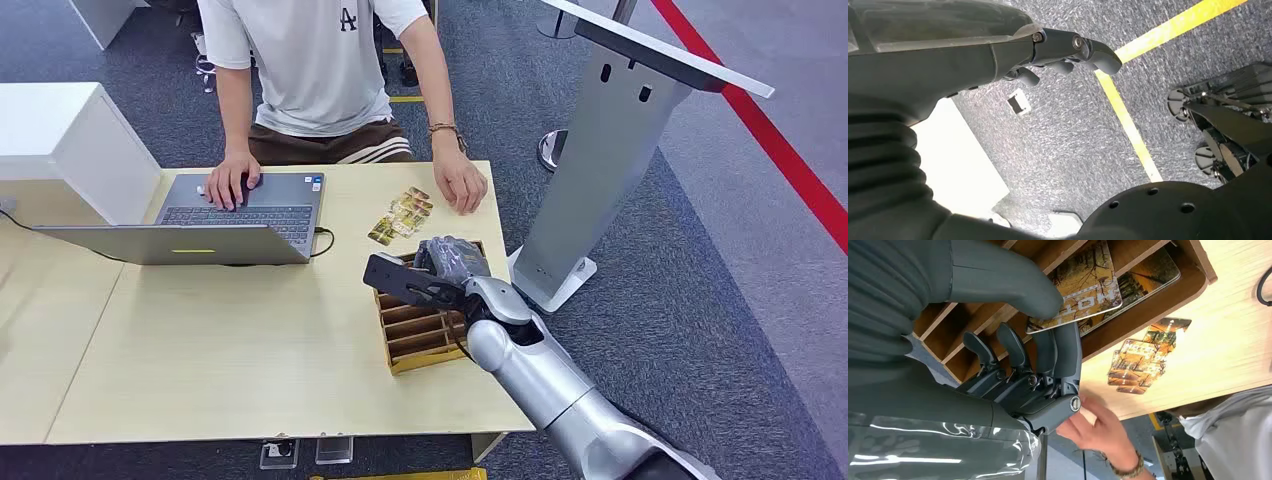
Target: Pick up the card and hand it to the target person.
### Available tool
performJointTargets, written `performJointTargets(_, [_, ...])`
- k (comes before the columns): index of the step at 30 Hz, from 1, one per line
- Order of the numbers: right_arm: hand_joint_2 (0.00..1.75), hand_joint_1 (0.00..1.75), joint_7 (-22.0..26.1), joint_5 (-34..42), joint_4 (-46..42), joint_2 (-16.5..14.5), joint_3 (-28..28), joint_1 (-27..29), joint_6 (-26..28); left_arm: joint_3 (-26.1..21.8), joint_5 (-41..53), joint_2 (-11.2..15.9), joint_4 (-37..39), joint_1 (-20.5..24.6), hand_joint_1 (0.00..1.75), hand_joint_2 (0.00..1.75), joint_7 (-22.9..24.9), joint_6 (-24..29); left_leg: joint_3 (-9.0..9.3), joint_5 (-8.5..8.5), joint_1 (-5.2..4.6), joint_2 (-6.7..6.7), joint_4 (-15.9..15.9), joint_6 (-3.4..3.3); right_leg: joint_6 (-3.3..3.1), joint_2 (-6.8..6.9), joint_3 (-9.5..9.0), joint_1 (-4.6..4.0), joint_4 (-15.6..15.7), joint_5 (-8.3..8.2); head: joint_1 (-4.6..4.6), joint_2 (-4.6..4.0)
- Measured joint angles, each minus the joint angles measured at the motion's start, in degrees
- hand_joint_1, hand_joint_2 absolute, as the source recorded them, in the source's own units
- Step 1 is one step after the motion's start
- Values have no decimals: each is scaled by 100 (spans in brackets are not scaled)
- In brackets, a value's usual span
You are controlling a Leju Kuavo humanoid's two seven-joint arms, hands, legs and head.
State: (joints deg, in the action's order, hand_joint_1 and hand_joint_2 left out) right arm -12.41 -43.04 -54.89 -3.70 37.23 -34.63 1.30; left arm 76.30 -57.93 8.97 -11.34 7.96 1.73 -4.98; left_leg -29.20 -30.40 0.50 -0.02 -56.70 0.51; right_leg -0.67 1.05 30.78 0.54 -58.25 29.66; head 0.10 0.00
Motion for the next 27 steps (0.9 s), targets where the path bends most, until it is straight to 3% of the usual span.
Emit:
performJointTargets(4, [175,150,-180,-170,-385,57,-43,77,91,0,-78,15,0,-9,0,175,16,37,0,1,0,1,-1,0,0,0,1,0,0,0,-2,0])
performJointTargets(8, [175,150,-297,-641,-1396,224,-231,256,328,0,-104,33,0,-30,0,175,6,92,-2,0,0,1,-3,0,0,0,4,0,1,0,-3,0])
performJointTargets(17, [175,150,181,-1171,-4116,523,-821,757,623,0,-138,38,0,-60,0,175,-62,136,-1,-2,0,4,-3,0,0,-4,4,0,3,0,-2,0])
performJointTargets(27, [175,150,305,-1107,-4977,563,-901,924,667,0,-185,36,0,-54,0,175,-70,137,-1,-1,0,4,-3,0,0,-5,2,0,2,0,-4,0])
